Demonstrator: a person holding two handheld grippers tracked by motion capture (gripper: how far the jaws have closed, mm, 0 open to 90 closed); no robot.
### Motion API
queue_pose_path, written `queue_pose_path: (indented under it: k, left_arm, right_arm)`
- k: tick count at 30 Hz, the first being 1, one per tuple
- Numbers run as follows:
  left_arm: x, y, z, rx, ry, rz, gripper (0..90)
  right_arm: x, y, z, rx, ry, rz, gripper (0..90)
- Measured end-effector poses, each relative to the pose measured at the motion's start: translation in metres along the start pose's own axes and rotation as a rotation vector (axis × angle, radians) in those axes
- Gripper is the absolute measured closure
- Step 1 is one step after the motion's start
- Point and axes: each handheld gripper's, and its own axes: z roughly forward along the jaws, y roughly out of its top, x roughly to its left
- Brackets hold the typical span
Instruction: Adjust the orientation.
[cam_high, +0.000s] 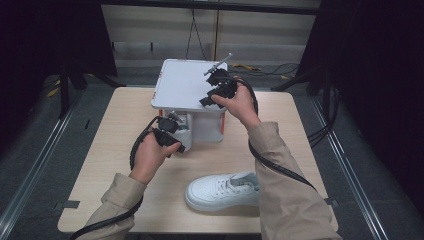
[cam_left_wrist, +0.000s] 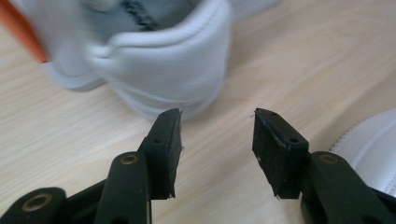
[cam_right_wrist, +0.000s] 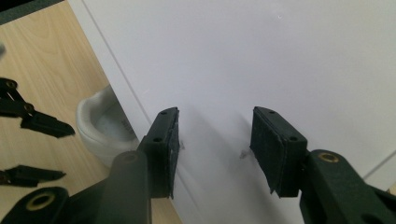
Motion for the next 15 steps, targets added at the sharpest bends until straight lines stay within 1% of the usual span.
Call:
queue_pose_path:
  k: [2,3,4,5,6,7,8,9,10,11,12,14,15]
  left_arm:
    - [0.0,0.001,0.003,-0.003,0.003,-0.007,52.5]
    - [0.002,0.003,0.003,0.004,-0.005,-0.028,54.0]
    - [0.002,0.003,0.003,0.004,-0.005,-0.028,54.6]
    - [0.004,0.005,0.003,0.003,0.004,-0.023,56.8]
    - [0.006,0.006,0.004,0.0,0.02,-0.028,57.1]
    - [0.008,0.006,0.004,-0.001,0.029,-0.037,56.9]
    - [0.01,0.007,0.005,-0.016,0.034,-0.055,55.2]
    - [0.012,0.008,0.006,-0.009,0.038,-0.06,52.8]
    - [0.015,0.008,0.006,-0.015,0.037,-0.074,52.6]
    - [0.016,0.009,0.007,-0.024,0.039,-0.073,52.7]
    - [0.017,0.01,0.007,-0.019,0.053,-0.076,52.6]
    - [0.017,0.011,0.008,-0.02,0.054,-0.08,50.8]
    - [0.019,0.013,0.009,-0.036,0.056,-0.079,50.8]
  right_arm:
    - [0.0,0.0,0.0,-0.001,-0.001,-0.001,52.0]
    - [0.0,-0.001,0.0,-0.007,0.001,-0.001,52.0]
    - [0.0,-0.001,0.0,-0.007,0.001,-0.001,52.0]
    - [0.0,0.0,0.0,0.0,0.0,0.0,52.0]
    - [0.0,0.001,0.0,0.002,-0.001,-0.004,52.0]
    - [0.0,0.001,0.0,0.006,-0.004,-0.004,51.9]
    - [0.0,0.001,0.0,0.007,-0.005,-0.006,52.0]
    - [0.0,0.001,0.0,0.005,-0.005,-0.005,51.9]
    - [0.0,0.001,0.0,0.003,-0.003,-0.004,52.0]
    - [0.0,0.0,0.0,-0.002,-0.002,-0.002,51.9]
    - [0.0,0.0,0.0,-0.005,-0.001,-0.001,51.9]
    - [0.0,0.0,0.0,-0.005,-0.001,-0.003,52.0]
    - [0.0,0.0,0.001,-0.004,0.0,-0.003,51.9]
